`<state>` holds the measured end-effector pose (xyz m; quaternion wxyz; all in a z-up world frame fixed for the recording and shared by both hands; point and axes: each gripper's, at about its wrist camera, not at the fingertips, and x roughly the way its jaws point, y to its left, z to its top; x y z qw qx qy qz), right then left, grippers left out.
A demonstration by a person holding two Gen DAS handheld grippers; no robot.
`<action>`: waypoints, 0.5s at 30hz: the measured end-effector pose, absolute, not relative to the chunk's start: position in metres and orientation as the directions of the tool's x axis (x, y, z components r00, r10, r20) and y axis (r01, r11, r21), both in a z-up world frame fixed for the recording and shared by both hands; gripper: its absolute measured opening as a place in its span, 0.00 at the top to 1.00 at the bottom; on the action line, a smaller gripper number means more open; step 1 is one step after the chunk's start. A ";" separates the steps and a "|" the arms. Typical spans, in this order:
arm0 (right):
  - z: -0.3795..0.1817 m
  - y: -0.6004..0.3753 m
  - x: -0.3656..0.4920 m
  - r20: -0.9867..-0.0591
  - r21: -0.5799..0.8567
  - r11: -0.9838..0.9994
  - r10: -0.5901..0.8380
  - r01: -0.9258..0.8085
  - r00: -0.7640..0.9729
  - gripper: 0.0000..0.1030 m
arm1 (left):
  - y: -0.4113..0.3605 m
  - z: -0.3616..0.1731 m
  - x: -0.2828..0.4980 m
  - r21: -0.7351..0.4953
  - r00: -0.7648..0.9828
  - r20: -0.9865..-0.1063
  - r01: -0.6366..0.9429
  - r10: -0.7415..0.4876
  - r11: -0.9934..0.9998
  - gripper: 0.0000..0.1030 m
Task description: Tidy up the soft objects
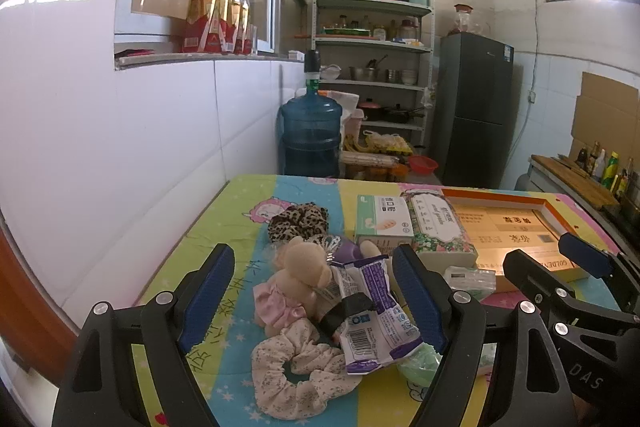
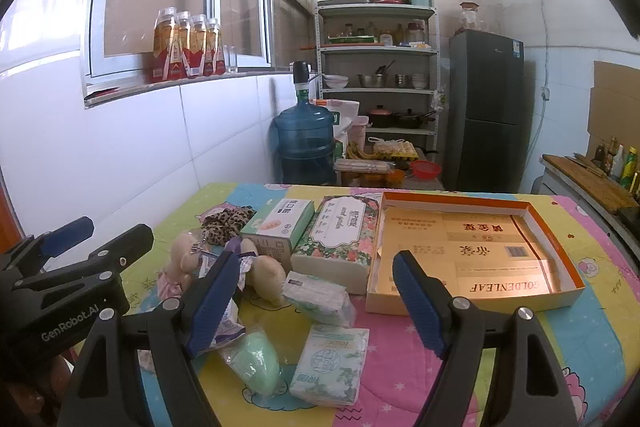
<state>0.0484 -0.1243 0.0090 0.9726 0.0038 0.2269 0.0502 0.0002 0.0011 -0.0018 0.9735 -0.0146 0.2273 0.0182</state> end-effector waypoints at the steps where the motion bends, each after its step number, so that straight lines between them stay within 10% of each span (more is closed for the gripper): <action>1: 0.008 -0.124 0.049 -0.442 0.030 0.995 0.100 -0.097 0.891 0.23 | 0.001 -0.002 0.000 -0.021 0.896 -0.444 -0.042 0.028 0.999 0.20; 15: 0.004 -0.124 0.049 -0.453 0.045 0.992 0.123 -0.116 0.883 0.23 | -0.002 -0.006 0.001 -0.023 0.893 -0.450 -0.036 0.021 0.999 0.20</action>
